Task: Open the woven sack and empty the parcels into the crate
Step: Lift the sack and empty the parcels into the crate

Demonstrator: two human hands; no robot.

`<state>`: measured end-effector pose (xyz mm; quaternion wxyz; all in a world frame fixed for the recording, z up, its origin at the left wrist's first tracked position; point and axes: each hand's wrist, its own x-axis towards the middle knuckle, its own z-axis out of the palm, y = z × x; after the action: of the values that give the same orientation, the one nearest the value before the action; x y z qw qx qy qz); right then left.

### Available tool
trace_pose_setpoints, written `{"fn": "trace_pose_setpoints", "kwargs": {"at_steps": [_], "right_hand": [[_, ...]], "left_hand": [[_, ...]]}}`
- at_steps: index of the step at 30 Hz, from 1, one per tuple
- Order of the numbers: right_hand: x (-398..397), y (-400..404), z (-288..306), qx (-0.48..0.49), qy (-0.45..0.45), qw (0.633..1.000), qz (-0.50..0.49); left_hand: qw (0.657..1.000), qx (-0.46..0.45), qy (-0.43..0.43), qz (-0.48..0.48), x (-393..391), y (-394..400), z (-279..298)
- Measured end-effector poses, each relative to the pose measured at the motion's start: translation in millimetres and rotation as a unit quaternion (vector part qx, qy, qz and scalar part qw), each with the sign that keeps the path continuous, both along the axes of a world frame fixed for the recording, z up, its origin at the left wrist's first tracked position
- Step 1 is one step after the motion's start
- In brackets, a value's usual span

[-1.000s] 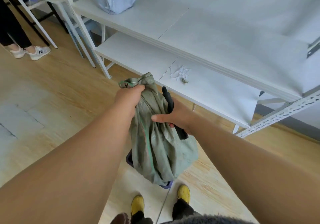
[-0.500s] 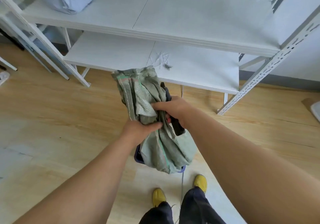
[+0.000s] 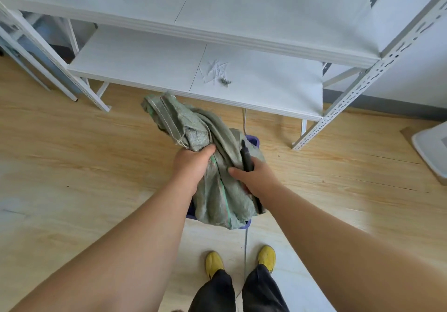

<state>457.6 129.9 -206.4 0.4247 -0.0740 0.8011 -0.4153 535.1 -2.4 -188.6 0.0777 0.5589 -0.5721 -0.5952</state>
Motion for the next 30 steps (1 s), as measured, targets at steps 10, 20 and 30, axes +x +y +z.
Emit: {"fn": "trace_pose_setpoints", "kwargs": {"at_steps": [10,20,30], "right_hand": [[24,-32,10,-0.144,-0.147,0.975,-0.082],[9,-12,3,-0.006,0.092,0.994,-0.061],[-3,-24,-10,-0.052,-0.061,0.984,-0.159]], "left_hand": [[0.967,-0.247,-0.061,0.004,-4,-13,24],[0.994,0.014,-0.010,0.111,-15,-32,25],[0.947,0.238,0.211,-0.036,-45,-12,33]]}}
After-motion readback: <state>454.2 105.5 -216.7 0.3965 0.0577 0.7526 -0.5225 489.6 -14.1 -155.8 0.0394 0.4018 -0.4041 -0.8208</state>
